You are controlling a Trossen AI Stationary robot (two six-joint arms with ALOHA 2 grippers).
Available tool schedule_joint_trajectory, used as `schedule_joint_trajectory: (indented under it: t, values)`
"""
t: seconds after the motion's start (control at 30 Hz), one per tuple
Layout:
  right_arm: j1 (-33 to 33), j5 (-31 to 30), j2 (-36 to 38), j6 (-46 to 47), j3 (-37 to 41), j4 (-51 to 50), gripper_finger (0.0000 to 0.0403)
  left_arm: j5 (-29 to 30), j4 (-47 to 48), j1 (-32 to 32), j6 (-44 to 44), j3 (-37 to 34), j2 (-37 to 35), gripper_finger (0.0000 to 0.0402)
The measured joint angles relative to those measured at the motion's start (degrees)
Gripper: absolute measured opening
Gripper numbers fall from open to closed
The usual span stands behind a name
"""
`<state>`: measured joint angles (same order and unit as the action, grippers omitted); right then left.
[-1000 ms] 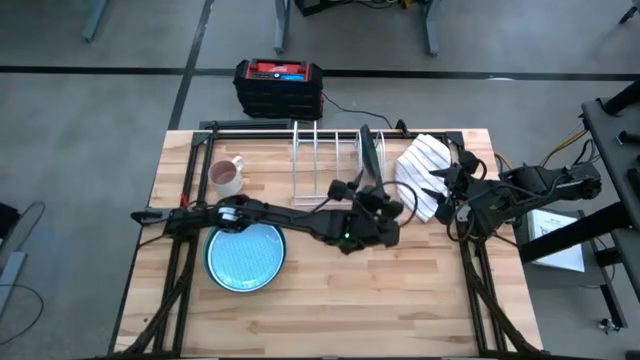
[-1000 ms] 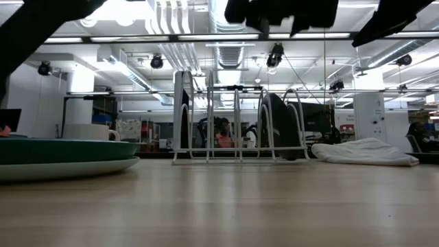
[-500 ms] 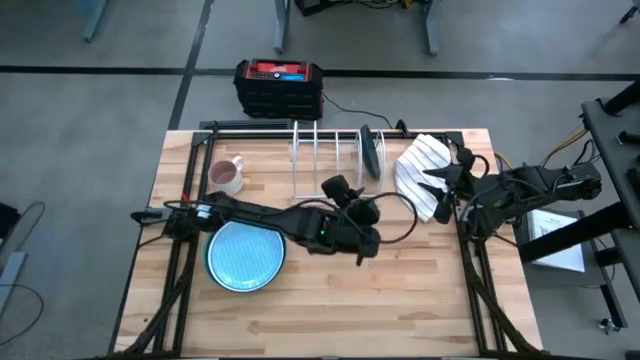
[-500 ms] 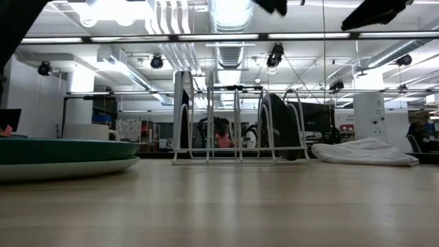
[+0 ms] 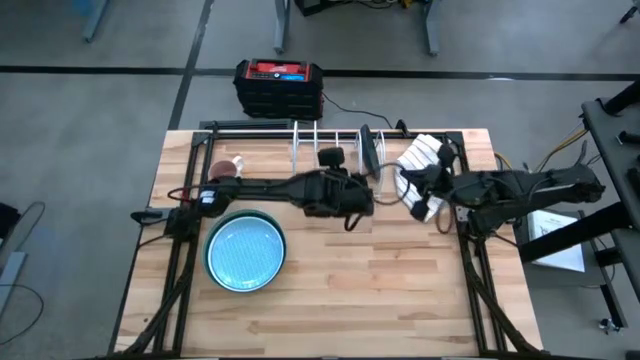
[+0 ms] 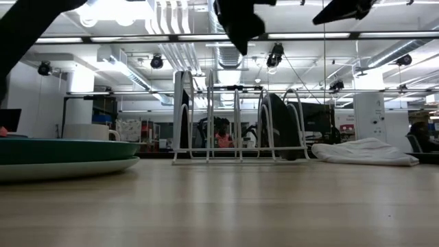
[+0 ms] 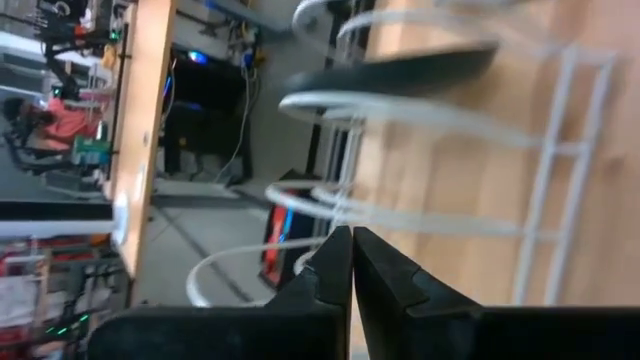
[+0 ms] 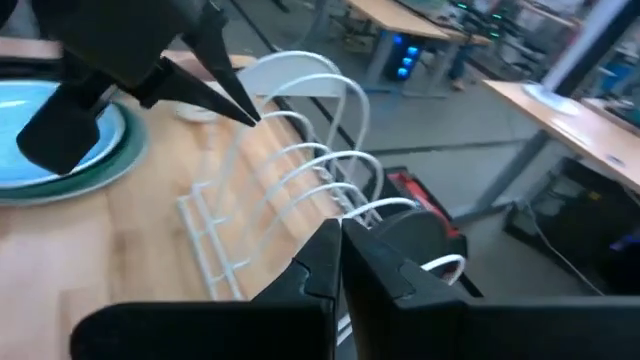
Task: Sort dishes
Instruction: Put the black plate in the dishwasher rack
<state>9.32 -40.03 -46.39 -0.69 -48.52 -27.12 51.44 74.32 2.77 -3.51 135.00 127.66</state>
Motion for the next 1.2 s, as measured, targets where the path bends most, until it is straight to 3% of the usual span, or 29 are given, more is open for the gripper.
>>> schedule_joint_trajectory:
  t: [0.17, 0.43, 0.53, 0.8, 1.2]
  values:
    - [-8.4, 2.2, -2.3, 0.1, 0.0, 0.4, 0.0001, -0.2, 5.3, -2.8, -0.3, 0.0, -3.3, 0.0000]
    - [-25.0, 25.3, -8.1, 1.6, 0.0, 5.0, 0.0001, -4.3, 4.6, -6.3, -3.0, -0.1, -11.4, 0.0000]
    - [-29.2, 30.0, -11.8, 1.7, 0.0, 6.1, 0.0001, -8.0, 4.2, -7.8, -4.3, -0.1, -14.0, 0.0000]
    - [-34.5, 31.5, -21.0, -0.1, -2.8, 7.1, 0.0000, -20.9, 2.7, -12.8, -8.0, -0.1, -19.0, 0.0000]
    - [-34.9, 30.7, -32.3, -1.5, -13.4, 1.2, 0.0000, -22.2, 3.3, -15.3, -10.7, -0.1, -20.1, 0.0000]
